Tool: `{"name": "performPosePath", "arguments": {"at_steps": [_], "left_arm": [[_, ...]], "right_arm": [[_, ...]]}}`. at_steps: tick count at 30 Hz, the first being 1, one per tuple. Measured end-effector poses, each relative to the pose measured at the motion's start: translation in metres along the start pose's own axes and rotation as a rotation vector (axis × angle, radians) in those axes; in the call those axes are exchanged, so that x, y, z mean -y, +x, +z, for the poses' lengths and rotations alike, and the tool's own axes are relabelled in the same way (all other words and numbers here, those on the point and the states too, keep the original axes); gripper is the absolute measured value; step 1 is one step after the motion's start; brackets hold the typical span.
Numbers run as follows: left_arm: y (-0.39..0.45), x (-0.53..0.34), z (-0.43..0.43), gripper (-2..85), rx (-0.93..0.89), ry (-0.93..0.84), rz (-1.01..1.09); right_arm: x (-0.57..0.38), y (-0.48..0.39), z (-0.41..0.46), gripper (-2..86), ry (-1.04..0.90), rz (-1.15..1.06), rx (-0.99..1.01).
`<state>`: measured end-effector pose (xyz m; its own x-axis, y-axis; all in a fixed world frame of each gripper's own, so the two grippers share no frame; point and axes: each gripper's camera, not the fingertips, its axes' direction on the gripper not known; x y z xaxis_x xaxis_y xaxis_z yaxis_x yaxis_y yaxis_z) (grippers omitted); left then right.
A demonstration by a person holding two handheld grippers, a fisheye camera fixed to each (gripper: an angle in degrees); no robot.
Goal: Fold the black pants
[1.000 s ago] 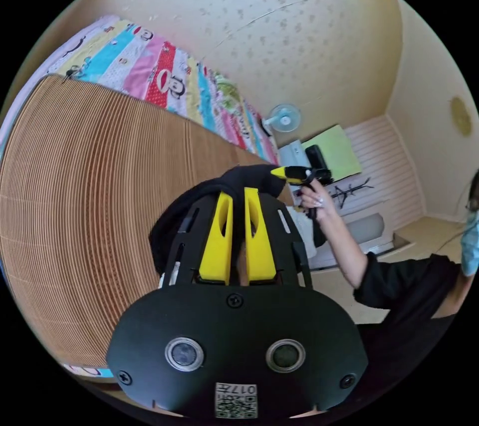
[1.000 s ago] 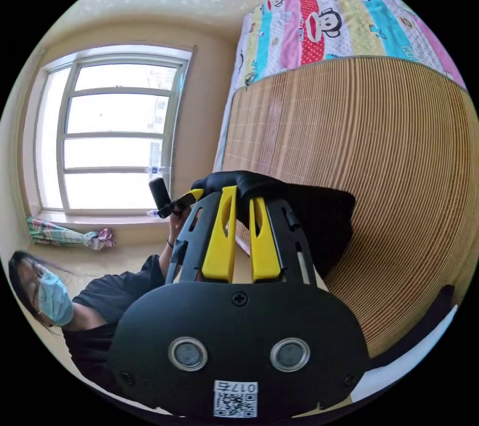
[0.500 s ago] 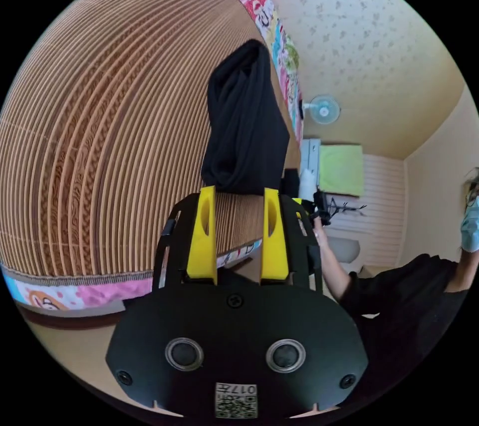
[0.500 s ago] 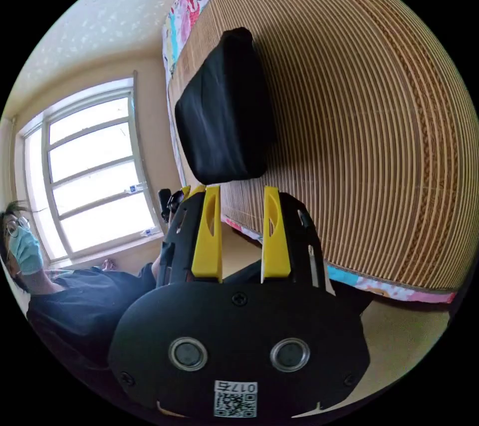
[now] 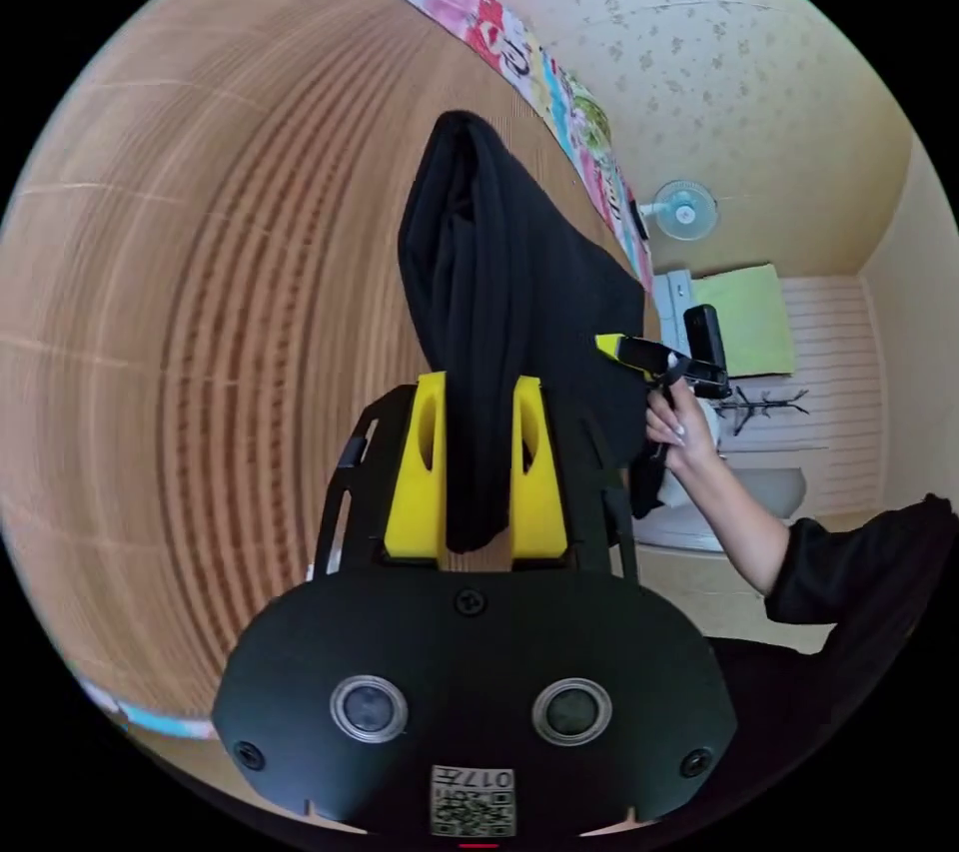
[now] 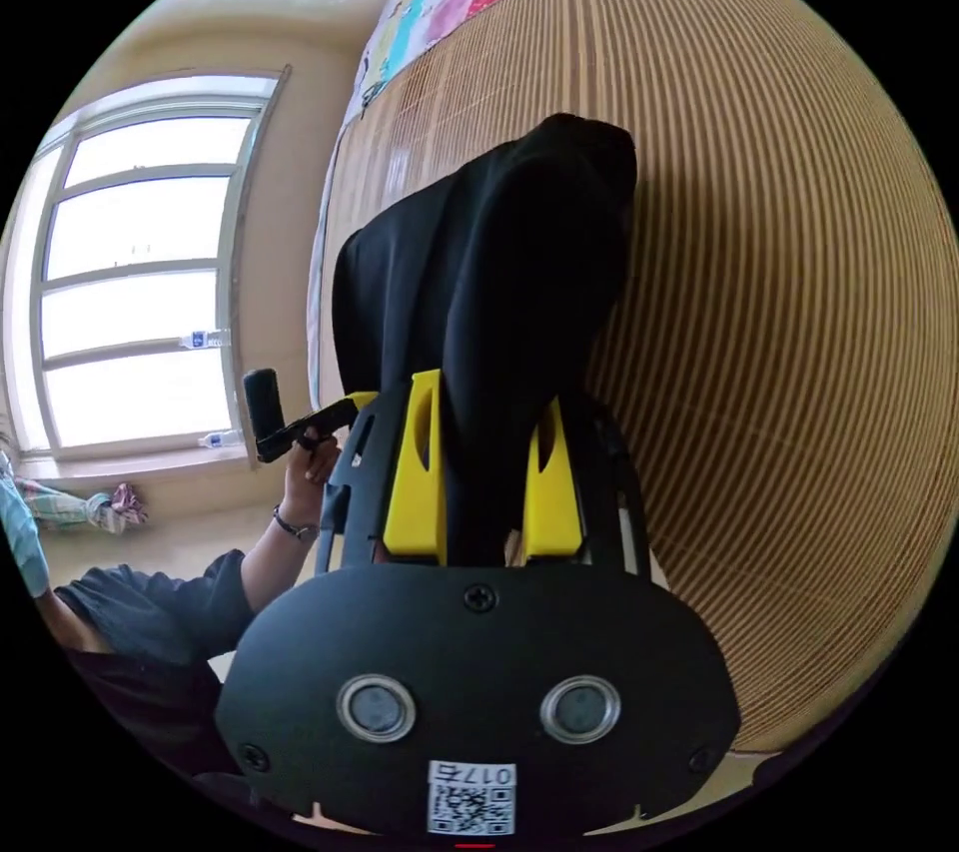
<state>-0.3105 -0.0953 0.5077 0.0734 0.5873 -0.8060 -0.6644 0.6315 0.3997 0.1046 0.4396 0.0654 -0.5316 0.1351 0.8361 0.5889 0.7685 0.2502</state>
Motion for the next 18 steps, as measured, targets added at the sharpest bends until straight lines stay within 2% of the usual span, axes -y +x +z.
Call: {"name": "performPosePath", "arguments": {"at_steps": [4,11,14,16,18], "left_arm": [[-0.041,-0.019,-0.07,9.8,0.216,0.031,-0.041],[-0.154,-0.048,-0.238,11.2,0.691,0.192,-0.331],[-0.135,-0.072,-0.28,12.6,0.819,0.379,-0.374],[-0.1,-0.088,-0.274,13.6,0.827,0.496,-0.314],[-0.049,-0.099,-0.216,15.1,0.787,0.543,-0.178]], "right_arm": [[0.003,-0.077,0.094,10.7,-0.083,-0.095,0.096],[0.011,-0.221,0.252,9.8,-0.197,-0.211,0.299],[-0.003,-0.255,0.226,9.7,-0.163,-0.35,0.359],[-0.034,-0.244,0.163,14.3,-0.024,-0.38,0.153],[-0.067,-0.216,0.112,18.1,0.089,-0.342,-0.045]]}}
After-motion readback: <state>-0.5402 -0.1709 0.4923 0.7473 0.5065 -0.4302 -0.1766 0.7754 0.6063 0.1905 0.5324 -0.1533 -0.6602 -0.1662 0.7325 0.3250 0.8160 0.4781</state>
